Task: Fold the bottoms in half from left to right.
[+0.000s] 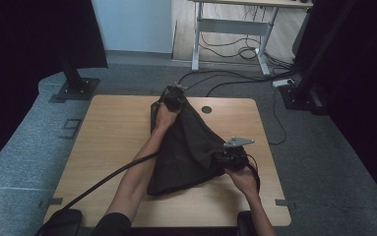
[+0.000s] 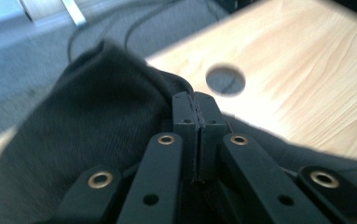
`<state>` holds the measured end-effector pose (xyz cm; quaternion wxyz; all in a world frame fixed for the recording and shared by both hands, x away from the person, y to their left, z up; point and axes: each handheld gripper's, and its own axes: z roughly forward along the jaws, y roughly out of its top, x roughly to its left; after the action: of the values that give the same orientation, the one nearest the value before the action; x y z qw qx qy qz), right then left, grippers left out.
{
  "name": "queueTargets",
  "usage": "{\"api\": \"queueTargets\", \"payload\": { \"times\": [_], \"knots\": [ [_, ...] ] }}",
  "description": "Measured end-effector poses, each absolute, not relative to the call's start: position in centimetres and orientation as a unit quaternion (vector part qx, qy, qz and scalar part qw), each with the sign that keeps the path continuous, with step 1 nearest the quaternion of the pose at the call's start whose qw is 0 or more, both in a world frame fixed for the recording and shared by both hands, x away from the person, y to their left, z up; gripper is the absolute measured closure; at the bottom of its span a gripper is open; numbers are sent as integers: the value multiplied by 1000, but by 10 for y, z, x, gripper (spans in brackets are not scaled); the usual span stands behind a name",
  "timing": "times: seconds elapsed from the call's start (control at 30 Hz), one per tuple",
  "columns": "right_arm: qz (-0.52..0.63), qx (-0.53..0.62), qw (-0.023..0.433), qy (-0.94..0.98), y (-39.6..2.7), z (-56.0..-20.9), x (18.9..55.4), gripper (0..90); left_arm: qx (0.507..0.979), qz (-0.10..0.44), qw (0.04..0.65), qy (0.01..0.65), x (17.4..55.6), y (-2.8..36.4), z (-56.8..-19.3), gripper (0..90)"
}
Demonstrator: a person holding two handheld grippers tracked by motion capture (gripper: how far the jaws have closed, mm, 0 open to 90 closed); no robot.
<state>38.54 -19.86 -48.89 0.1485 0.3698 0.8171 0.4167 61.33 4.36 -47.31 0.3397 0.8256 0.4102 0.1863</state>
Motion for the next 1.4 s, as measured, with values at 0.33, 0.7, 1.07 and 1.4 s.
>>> {"api": "queueTargets", "payload": {
  "times": [0.33,0.7,1.07,1.4],
  "knots": [
    [381,420,160,808,-246,-499,371,458,819,204,375,383,591,62,-452,396],
    [389,399,181,810,-235,-458,347,331,839,164,385,348,495,97,-451,139],
    [376,369,133,839,-145,-487,375,282,852,157,361,346,398,127,-502,65],
    [283,390,172,859,-121,-516,387,836,847,139,367,360,388,138,-538,72]
  ]
}}
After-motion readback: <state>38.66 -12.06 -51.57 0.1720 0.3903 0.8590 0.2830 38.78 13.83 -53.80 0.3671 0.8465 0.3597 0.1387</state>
